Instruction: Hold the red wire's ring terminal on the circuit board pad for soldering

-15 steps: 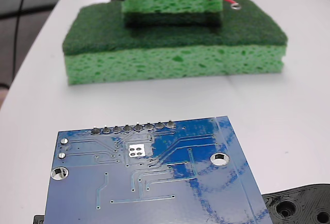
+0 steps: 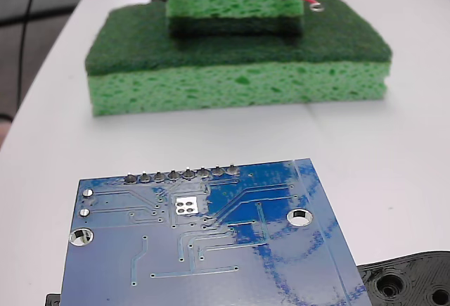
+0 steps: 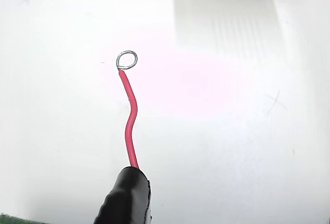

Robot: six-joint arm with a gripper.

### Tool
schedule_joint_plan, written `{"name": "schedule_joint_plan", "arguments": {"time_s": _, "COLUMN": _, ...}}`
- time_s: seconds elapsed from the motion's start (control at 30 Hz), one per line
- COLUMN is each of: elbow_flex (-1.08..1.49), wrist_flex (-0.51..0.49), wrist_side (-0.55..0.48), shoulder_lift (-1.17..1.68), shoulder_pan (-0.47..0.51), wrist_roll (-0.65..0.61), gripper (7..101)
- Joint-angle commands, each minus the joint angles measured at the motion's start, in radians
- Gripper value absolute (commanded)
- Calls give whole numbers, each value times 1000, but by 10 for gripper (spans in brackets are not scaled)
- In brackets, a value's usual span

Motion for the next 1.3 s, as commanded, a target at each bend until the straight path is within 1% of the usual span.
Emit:
{"name": "schedule_joint_plan", "arguments": {"time_s": 0.03, "elbow_flex": -5, "wrist_flex": -3, "wrist_side": -5, "shoulder_lift": 3, "shoulder_pan": 0, "wrist_roll": 0, "gripper": 1003}}
{"name": "schedule_joint_plan", "arguments": {"time_s": 0.37, "elbow_flex": -14, "wrist_flex": -3, "wrist_side": 14, "shoulder_lift": 3, "shoulder_pan": 9, "wrist_roll": 20, "gripper": 1003}}
{"name": "schedule_joint_plan", "arguments": {"time_s": 0.57, "elbow_flex": -83, "wrist_flex": -9, "wrist_side": 34, "shoulder_lift": -3, "shoulder_pan": 5, "wrist_roll": 29, "gripper": 1003}}
{"name": "schedule_joint_plan", "arguments": {"time_s": 0.67, "elbow_flex": -133, "wrist_flex": 23, "wrist_side": 60, "shoulder_lift": -41, "shoulder_pan": 6, "wrist_roll": 21, "gripper": 1003}}
{"name": "schedule_joint_plan", "arguments": {"time_s": 0.83, "elbow_flex": -213, "wrist_flex": 26, "wrist_side": 84, "shoulder_lift": -129, "shoulder_pan": 29, "wrist_roll": 5, "gripper": 1003}}
{"name": "schedule_joint_plan", "arguments": {"time_s": 1.1, "elbow_flex": -402, "wrist_flex": -58, "wrist_side": -2, "shoulder_lift": -402, "shoulder_pan": 149, "wrist_roll": -28, "gripper": 1003}}
{"name": "schedule_joint_plan", "arguments": {"time_s": 1.3, "elbow_flex": -522, "wrist_flex": -114, "wrist_side": -8, "shoulder_lift": -640, "shoulder_pan": 150, "wrist_roll": -40, "gripper": 1003}}
